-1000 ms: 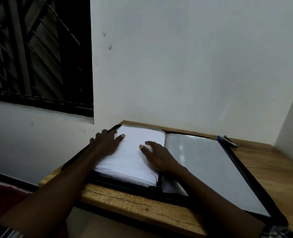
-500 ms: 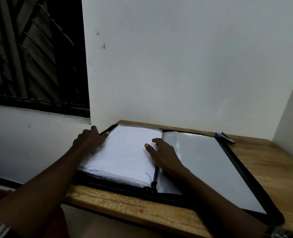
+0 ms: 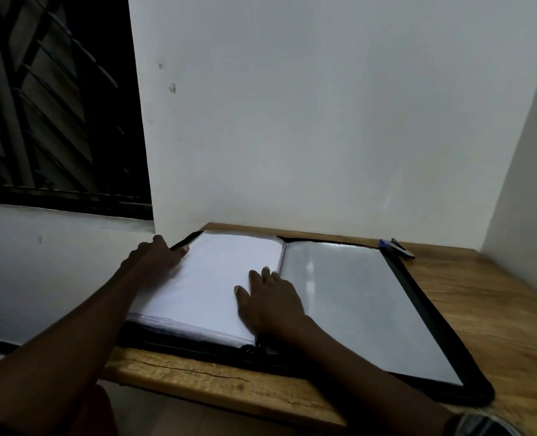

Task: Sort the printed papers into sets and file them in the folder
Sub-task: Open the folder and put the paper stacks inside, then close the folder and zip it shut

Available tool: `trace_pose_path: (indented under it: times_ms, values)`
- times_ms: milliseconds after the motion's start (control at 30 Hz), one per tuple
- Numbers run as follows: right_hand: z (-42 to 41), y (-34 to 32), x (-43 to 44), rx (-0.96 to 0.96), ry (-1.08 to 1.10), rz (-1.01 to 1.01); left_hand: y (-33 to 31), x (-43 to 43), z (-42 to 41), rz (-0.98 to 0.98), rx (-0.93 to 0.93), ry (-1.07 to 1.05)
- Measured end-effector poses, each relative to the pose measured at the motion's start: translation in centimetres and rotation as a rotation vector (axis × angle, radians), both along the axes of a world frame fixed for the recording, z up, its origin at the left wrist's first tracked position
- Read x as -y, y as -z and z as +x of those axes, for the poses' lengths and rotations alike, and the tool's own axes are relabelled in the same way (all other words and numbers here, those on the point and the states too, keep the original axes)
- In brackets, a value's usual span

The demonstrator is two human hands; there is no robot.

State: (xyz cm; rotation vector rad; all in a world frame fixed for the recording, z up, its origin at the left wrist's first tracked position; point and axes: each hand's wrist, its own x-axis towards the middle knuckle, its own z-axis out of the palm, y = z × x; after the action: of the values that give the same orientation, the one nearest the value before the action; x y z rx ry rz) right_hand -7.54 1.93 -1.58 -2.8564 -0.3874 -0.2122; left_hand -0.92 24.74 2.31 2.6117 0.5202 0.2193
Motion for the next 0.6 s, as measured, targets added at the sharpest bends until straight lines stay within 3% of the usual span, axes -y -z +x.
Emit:
trace_pose_path:
  times_ms: [233, 467, 600]
  values:
    - [-1.2, -0.2, 0.3, 0.04, -0.012, 0.112, -1.6, -0.3, -1.2, -0.037, -0.004, -0.019]
    - [-1.5, -4.2, 2.8, -0.138, -0.034, 0.722, -11.5, 0.4, -1.6, 0.037, 0.229, 0.067]
    - [-2.1, -8.2, 4.4, -0.146, -0.056, 0.862, -18.2, 4.8, -3.2, 0.019, 0.257, 0.165]
